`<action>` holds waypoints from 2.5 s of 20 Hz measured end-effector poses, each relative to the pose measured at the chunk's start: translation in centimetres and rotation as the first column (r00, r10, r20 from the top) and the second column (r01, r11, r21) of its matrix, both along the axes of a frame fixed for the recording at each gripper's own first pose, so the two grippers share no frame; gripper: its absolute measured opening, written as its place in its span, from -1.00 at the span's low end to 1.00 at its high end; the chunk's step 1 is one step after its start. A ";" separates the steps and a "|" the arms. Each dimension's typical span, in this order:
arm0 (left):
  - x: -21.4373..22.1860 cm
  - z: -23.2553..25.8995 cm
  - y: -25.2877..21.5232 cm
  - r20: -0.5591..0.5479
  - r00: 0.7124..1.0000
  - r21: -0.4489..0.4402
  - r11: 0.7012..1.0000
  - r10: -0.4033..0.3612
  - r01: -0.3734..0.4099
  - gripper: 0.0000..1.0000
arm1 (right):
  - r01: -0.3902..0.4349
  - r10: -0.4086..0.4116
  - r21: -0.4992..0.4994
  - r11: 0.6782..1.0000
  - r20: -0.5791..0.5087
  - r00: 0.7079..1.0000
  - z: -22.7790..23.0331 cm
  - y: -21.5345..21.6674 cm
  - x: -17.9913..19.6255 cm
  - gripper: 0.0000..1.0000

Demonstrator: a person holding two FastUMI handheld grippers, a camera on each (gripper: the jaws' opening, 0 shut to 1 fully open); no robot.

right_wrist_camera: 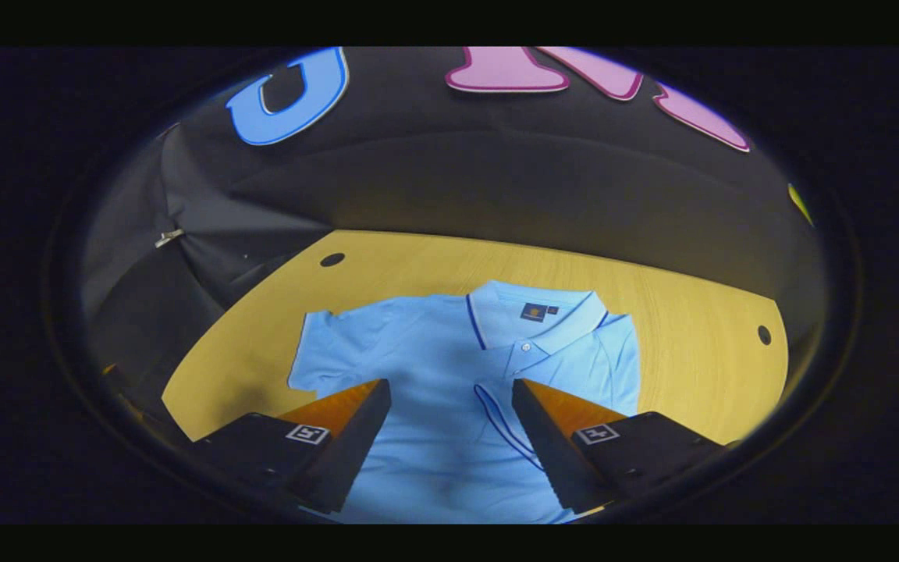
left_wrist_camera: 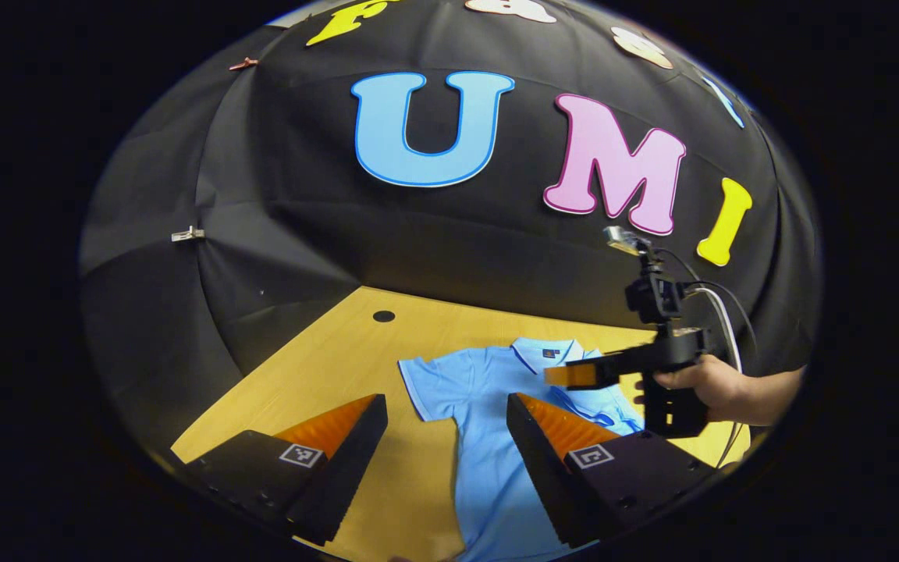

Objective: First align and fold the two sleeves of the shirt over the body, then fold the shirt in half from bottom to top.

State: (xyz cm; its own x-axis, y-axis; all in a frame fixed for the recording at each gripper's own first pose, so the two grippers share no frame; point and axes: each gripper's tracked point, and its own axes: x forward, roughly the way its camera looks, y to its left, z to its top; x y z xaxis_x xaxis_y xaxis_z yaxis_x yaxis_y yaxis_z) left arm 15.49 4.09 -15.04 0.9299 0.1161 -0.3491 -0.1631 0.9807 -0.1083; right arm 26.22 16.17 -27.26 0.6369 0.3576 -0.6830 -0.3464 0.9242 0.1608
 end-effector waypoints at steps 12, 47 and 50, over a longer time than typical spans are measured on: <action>16.7 -11.5 4.0 -0.191 0.981 -0.004 0.999 -0.036 0.036 0.94 | 0.234 -0.232 -0.066 0.970 0.033 0.972 3.5 -16.6 -6.9 0.96; 25.8 -13.1 -2.3 -0.247 0.955 0.045 0.982 -0.165 0.182 -0.88 | 0.504 -0.504 0.032 0.863 -0.010 0.863 -0.8 -26.2 -17.5 0.96; 25.6 -10.3 -8.0 -0.204 0.945 0.011 0.964 -0.257 0.265 -0.89 | 0.510 -0.510 0.024 0.860 -0.004 0.860 -0.5 -26.2 -18.5 0.96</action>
State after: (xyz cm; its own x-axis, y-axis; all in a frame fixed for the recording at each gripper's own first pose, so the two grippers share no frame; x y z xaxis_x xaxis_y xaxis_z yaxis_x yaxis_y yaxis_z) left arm 41.14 -3.94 -25.32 0.8416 -0.1048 -0.5298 0.0849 0.9945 -0.0617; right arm 7.76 -10.03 -27.74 0.7359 -0.0014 -0.6770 0.1716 0.9677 0.1845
